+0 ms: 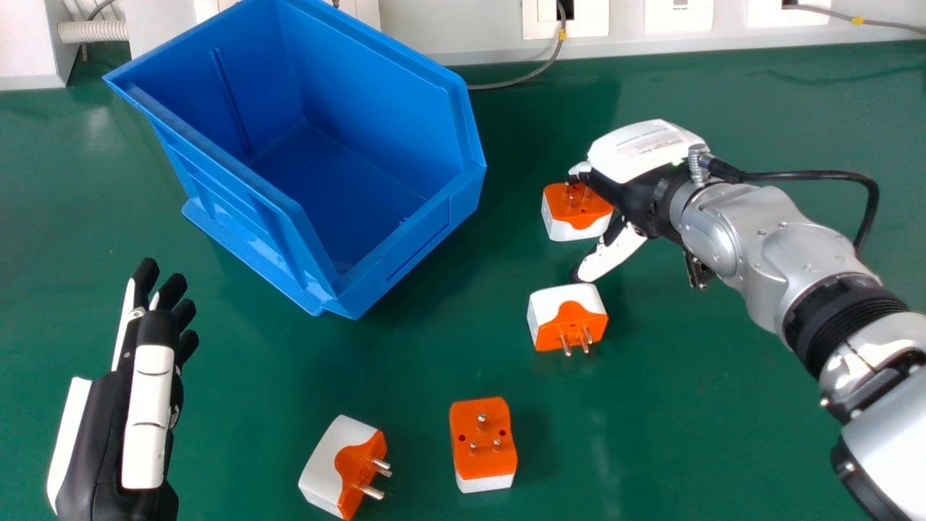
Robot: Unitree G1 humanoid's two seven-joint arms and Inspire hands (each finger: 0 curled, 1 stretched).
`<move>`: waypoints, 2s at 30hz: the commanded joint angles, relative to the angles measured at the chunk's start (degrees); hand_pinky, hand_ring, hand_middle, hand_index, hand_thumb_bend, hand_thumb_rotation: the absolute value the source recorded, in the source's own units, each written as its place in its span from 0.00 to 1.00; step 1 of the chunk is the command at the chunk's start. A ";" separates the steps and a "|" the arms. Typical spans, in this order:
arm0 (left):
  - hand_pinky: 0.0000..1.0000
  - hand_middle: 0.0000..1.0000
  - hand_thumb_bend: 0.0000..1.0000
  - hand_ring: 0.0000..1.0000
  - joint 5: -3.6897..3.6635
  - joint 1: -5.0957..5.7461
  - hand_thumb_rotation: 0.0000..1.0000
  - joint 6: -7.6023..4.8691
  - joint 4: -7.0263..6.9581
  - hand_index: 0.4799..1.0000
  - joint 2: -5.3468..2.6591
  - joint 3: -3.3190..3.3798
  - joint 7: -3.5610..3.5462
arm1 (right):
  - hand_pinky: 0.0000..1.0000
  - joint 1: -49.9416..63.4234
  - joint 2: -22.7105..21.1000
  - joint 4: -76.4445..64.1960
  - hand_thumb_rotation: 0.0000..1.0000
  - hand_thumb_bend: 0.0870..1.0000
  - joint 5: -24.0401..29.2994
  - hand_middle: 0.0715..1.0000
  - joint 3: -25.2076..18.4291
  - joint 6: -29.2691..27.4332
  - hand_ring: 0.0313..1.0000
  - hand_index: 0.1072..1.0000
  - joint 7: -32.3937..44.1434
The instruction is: Pick all objects and put in blue box
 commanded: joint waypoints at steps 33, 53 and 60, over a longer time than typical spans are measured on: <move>0.96 0.97 0.71 0.96 0.29 4.03 0.99 -2.33 -2.20 1.00 -1.65 -1.01 -0.67 | 0.82 -4.94 1.33 2.50 0.50 0.44 1.13 0.92 -0.37 1.17 0.91 0.88 -1.67; 1.00 0.98 0.71 0.97 0.68 5.05 0.99 -5.45 -0.37 1.00 -2.50 -1.99 -1.41 | 0.81 -4.92 2.96 5.51 0.50 0.44 0.23 0.92 0.80 1.03 0.91 0.89 -3.58; 0.99 0.97 0.71 0.97 0.68 5.86 0.98 -5.75 -1.00 1.00 -3.01 -2.02 -1.32 | 0.81 -4.60 3.16 5.81 0.48 0.43 0.58 0.93 0.88 1.01 0.92 0.89 -3.16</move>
